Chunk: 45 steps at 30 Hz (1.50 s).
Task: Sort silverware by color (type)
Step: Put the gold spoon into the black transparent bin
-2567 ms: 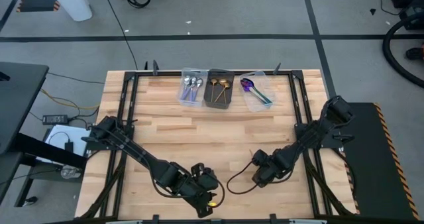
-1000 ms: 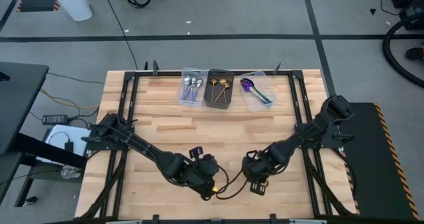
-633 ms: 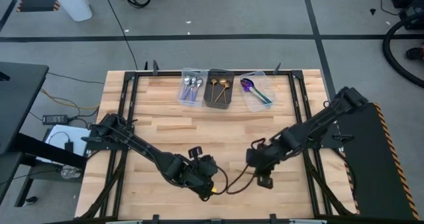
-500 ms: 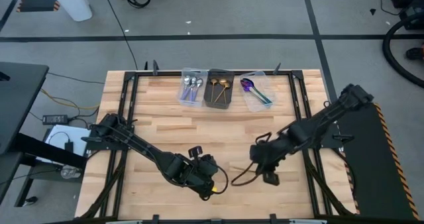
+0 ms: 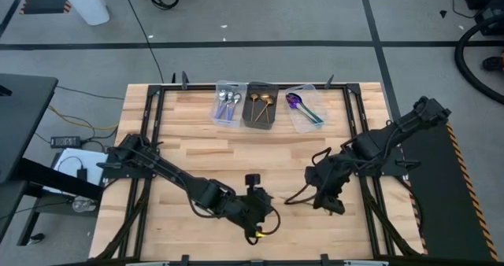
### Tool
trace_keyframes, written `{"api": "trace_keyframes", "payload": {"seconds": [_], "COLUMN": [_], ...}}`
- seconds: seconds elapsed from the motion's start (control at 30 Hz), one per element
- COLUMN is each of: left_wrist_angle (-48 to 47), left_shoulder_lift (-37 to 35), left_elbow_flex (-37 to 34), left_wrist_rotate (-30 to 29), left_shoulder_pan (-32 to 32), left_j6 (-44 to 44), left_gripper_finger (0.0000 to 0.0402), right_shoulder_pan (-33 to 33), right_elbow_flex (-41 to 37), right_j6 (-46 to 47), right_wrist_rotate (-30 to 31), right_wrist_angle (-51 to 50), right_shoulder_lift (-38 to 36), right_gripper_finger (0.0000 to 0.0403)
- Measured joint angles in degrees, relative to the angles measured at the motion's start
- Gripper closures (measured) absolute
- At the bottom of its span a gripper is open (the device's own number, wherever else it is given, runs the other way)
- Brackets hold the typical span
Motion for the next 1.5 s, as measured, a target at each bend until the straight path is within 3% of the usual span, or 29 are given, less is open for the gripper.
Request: {"api": "trace_keyframes", "payload": {"seconds": [0.23,0.33,0.73,1.0,1.33,1.5], "left_wrist_angle": [1.7,1.8,10.2,11.1,10.6,10.6], "left_shoulder_lift": [0.0,0.0,0.1,0.1,0.1,0.1], "left_elbow_flex": [0.0,0.0,0.0,0.0,0.0,0.0], "left_wrist_rotate": [-0.5,-0.5,-1.7,1.8,2.2,2.2], "left_shoulder_pan": [1.8,2.4,4.7,7.4,6.8,6.9], "left_j6": [3.8,6.6,30.2,31.0,30.6,30.6], "left_gripper_finger": [0.0237,0.0237,0.0237,0.0237,0.0237,0.0238], "right_shoulder_pan": [-2.5,-3.4,-6.2,-8.9,-14.5,-16.1], "right_elbow_flex": [0.0,0.0,0.0,0.0,0.0,0.0], "right_j6": [7.7,10.2,15.6,18.2,14.1,13.6], "right_wrist_rotate": [-0.4,-3.8,-9.1,-11.1,-11.9,-15.1], "right_wrist_angle": [-3.8,-3.8,-0.7,4.8,3.2,7.7], "right_shoulder_lift": [0.1,0.2,2.1,4.4,5.5,5.5], "right_gripper_finger": [0.0387,0.0387,0.0387,0.0387,0.0387,0.0387]}}
